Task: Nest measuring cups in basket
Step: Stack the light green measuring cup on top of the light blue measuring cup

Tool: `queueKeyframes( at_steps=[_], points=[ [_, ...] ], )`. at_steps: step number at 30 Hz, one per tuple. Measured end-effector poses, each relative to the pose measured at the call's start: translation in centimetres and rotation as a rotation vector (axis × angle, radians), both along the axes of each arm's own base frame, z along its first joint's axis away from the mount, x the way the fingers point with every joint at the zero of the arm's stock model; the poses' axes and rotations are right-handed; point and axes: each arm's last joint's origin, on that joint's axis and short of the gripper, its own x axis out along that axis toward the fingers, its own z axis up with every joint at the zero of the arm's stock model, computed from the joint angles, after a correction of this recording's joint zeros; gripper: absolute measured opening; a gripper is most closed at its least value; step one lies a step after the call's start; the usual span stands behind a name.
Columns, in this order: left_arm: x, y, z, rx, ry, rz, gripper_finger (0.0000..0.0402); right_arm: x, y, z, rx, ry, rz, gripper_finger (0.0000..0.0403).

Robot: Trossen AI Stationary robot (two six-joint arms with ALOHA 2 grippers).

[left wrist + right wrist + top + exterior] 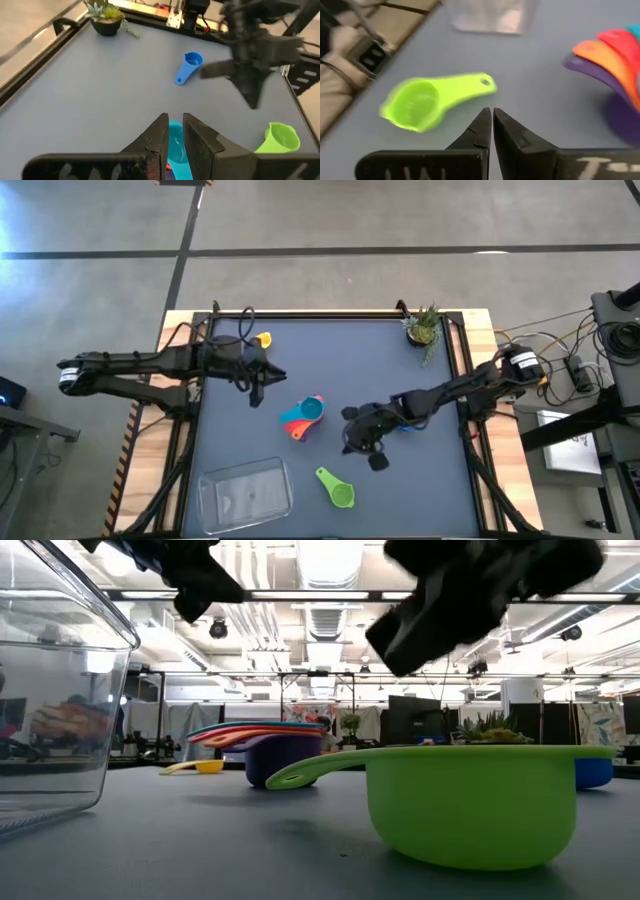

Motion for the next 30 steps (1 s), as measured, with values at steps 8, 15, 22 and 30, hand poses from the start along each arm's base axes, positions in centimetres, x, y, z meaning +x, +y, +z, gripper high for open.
queueKeyframes(
  at_steps=[8,15,22,30],
  points=[
    [-0.2,-1.1,-0.8,-0.042,-0.038,-0.029,0.0038,0.3,2.5,0.4,0.057,0.038,-0.068,0.0029],
    [-0.2,-2.9,-0.6,-0.037,-0.096,-0.050,0.0038,-0.2,3.8,0.3,0.068,0.057,-0.036,0.0112],
    [-0.3,-3.3,0.1,-0.018,-0.136,-0.067,0.0038,0.0,4.2,-0.8,0.122,0.137,-0.148,0.0194],
    [-0.3,-3.3,0.2,-0.017,-0.149,-0.068,0.0038,2.3,6.2,-1.7,0.062,0.190,-0.126,0.0212]
  ],
)
